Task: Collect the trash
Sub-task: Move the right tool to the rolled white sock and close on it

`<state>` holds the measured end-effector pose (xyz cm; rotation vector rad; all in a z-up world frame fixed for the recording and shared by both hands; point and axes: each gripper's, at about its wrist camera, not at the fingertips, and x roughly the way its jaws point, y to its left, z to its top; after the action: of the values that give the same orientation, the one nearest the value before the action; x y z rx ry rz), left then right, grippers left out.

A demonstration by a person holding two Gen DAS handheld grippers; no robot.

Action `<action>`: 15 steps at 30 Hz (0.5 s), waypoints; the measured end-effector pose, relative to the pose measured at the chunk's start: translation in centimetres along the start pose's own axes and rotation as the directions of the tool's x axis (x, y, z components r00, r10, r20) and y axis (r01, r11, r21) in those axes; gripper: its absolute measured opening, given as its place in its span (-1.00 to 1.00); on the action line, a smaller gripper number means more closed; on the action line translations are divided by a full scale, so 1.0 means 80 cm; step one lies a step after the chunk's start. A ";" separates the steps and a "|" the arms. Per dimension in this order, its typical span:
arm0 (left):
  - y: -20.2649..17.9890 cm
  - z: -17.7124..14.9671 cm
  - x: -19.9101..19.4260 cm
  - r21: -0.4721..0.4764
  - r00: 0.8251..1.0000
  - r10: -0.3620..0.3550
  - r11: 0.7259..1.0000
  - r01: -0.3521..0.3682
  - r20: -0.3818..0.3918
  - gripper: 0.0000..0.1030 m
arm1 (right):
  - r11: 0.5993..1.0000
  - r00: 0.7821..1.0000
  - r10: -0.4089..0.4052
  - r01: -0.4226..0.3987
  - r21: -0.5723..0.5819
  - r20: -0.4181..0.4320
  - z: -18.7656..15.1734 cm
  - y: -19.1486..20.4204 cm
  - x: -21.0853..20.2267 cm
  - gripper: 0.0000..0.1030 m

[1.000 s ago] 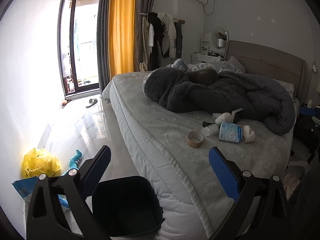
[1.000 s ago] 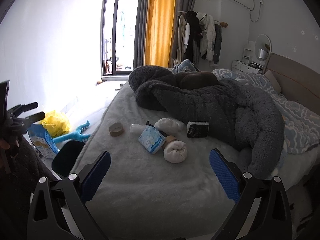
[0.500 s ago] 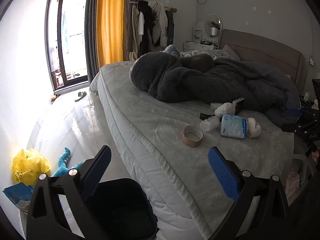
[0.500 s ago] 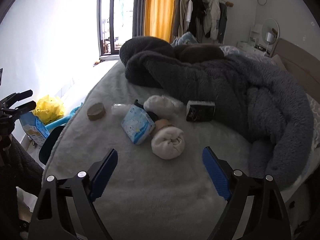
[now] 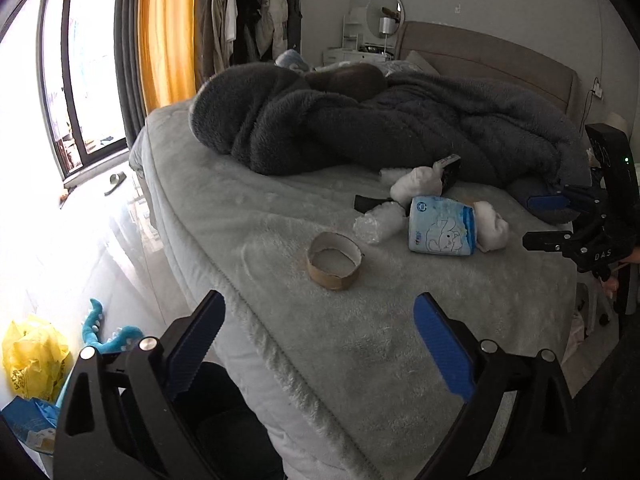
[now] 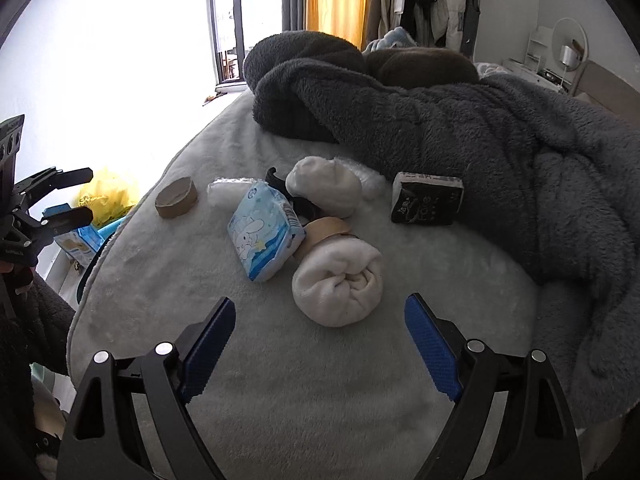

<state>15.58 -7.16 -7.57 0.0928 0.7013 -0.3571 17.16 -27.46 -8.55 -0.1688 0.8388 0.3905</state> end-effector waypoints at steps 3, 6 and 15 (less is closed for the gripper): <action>0.003 0.003 0.017 -0.010 1.000 -0.013 1.000 0.013 -0.017 0.77 | 1.000 1.000 0.000 0.000 0.000 -0.023 0.001 -0.005 0.013 0.70; 0.003 0.006 0.031 -0.022 0.999 -0.026 0.999 0.025 -0.029 0.73 | 1.000 0.999 0.019 -0.019 0.003 -0.030 0.003 -0.006 0.021 0.70; -0.012 0.017 0.074 0.020 0.999 -0.020 1.000 0.021 -0.051 0.63 | 0.999 0.998 0.037 -0.035 0.035 -0.058 0.007 -0.016 0.041 0.70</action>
<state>20.28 -10.08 -10.33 0.1141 0.7494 -0.3824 20.03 -27.56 -10.63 -0.1345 0.9065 0.4069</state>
